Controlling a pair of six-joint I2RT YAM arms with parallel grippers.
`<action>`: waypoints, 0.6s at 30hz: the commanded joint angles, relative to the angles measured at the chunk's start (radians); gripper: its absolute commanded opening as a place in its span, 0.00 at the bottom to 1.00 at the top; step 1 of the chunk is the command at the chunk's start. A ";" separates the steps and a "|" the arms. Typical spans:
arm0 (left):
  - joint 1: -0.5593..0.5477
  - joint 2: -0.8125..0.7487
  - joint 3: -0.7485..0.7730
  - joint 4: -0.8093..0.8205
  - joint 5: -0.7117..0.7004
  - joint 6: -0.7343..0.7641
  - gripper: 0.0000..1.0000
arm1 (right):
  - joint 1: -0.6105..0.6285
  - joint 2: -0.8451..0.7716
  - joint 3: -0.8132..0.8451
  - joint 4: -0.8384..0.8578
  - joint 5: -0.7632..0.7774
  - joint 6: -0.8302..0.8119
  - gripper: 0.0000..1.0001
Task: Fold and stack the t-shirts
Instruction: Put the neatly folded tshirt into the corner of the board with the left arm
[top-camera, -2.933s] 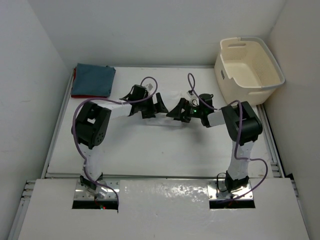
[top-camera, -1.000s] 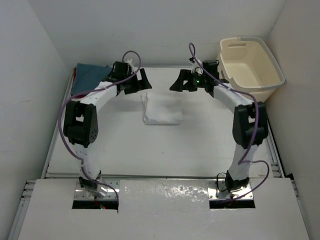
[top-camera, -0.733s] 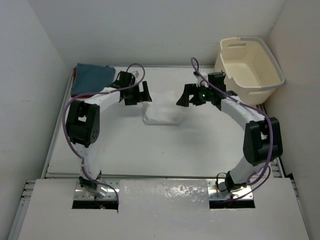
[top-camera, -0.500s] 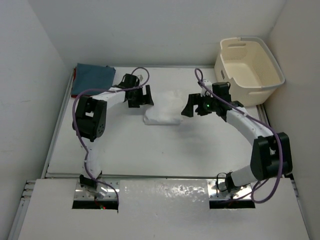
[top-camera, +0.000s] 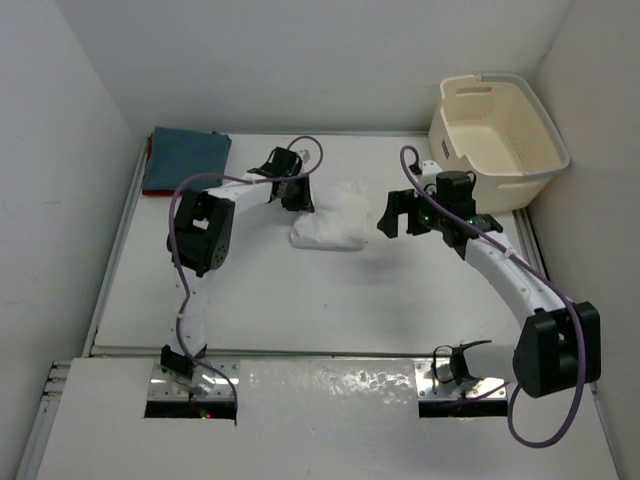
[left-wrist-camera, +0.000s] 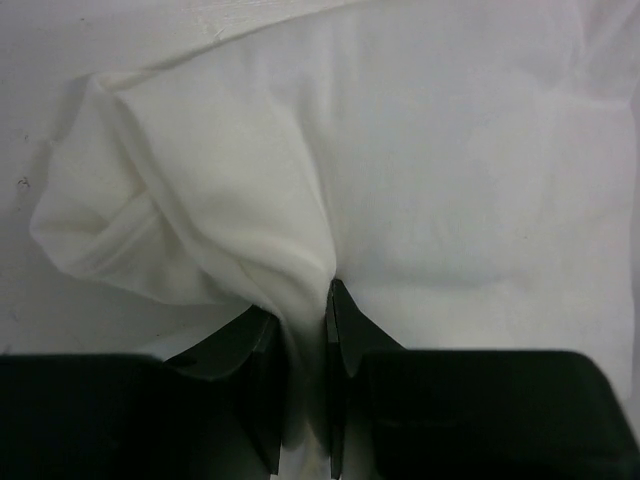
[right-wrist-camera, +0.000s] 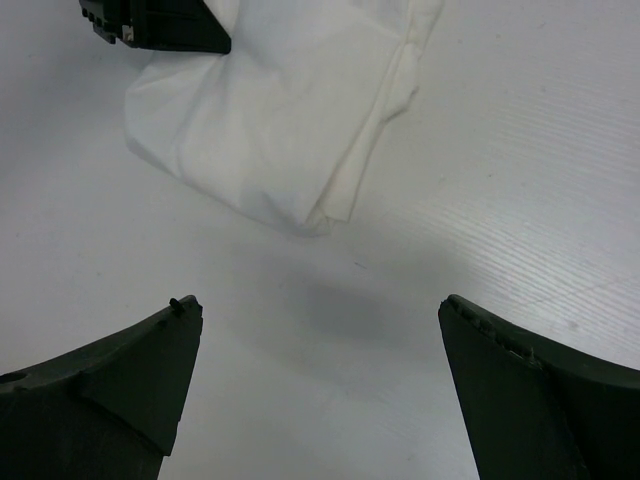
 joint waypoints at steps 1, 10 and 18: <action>-0.009 0.017 0.056 -0.062 -0.055 0.062 0.05 | -0.007 -0.048 -0.007 0.007 0.048 -0.035 0.99; 0.025 -0.043 0.230 -0.185 -0.141 0.355 0.00 | -0.007 -0.078 -0.012 -0.014 0.086 -0.067 0.99; 0.104 -0.104 0.329 -0.258 -0.260 0.627 0.00 | -0.007 -0.089 -0.015 -0.028 0.148 -0.091 0.99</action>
